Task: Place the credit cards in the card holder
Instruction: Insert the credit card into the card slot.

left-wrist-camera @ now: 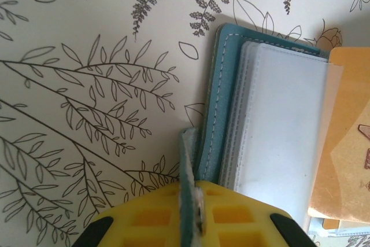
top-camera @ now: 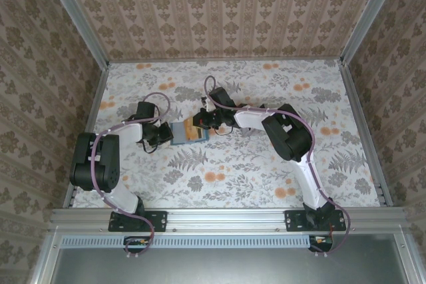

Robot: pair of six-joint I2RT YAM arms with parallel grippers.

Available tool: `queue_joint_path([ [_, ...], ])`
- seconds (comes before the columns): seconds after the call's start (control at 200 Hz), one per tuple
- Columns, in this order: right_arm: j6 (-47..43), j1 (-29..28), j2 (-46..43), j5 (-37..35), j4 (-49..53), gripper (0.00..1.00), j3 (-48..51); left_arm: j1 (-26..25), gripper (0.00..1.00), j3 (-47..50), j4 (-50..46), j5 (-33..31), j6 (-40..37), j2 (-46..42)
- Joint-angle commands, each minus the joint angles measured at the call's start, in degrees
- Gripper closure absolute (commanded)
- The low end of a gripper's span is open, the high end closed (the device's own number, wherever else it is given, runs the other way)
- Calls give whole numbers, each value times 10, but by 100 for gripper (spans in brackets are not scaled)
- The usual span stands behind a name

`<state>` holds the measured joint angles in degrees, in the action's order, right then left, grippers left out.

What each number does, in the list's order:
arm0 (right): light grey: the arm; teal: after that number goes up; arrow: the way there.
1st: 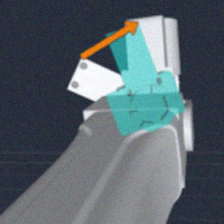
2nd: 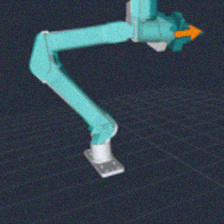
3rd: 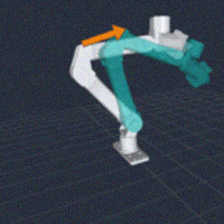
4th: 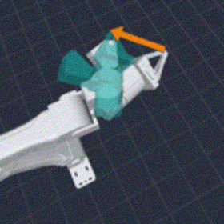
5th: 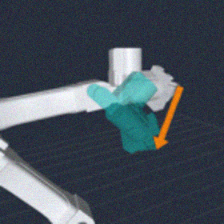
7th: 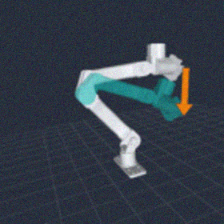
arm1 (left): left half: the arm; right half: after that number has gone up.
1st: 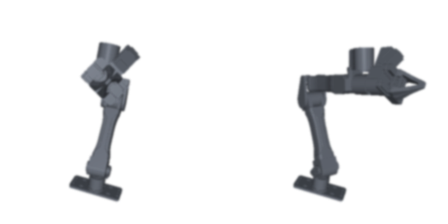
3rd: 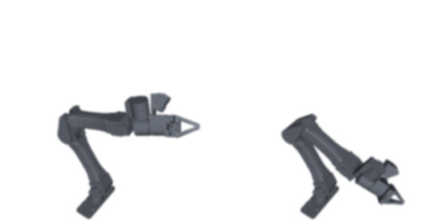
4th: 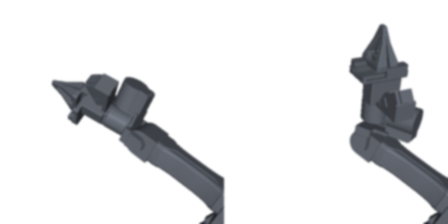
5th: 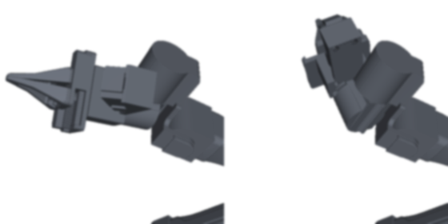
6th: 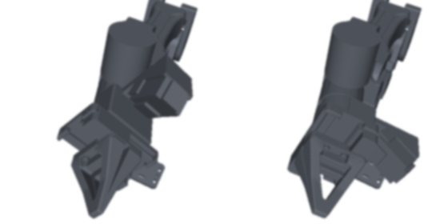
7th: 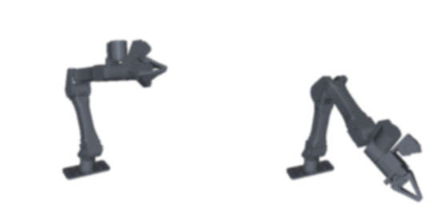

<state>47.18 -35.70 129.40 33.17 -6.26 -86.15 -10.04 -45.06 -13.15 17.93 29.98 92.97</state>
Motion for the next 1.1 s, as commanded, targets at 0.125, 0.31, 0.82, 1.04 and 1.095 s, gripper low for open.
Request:
queue_joint_path([
  [0.125,9,-11,22,-21,-2,95,8,-11,89,8,-10,5,1,26],
  [0.31,3,-21,7,-32,3,95,32,-11,89,7,-11,4,1,24],
  [0.82,3,-35,-28,-67,-8,96,75,-17,90,2,-12,6,1,22],
  [1.04,-2,-51,-11,-86,-3,95,62,-19,90,5,-12,3,2,16],
  [1.095,-1,-52,-7,-91,-4,96,58,-19,90,5,-12,3,1,17],
])
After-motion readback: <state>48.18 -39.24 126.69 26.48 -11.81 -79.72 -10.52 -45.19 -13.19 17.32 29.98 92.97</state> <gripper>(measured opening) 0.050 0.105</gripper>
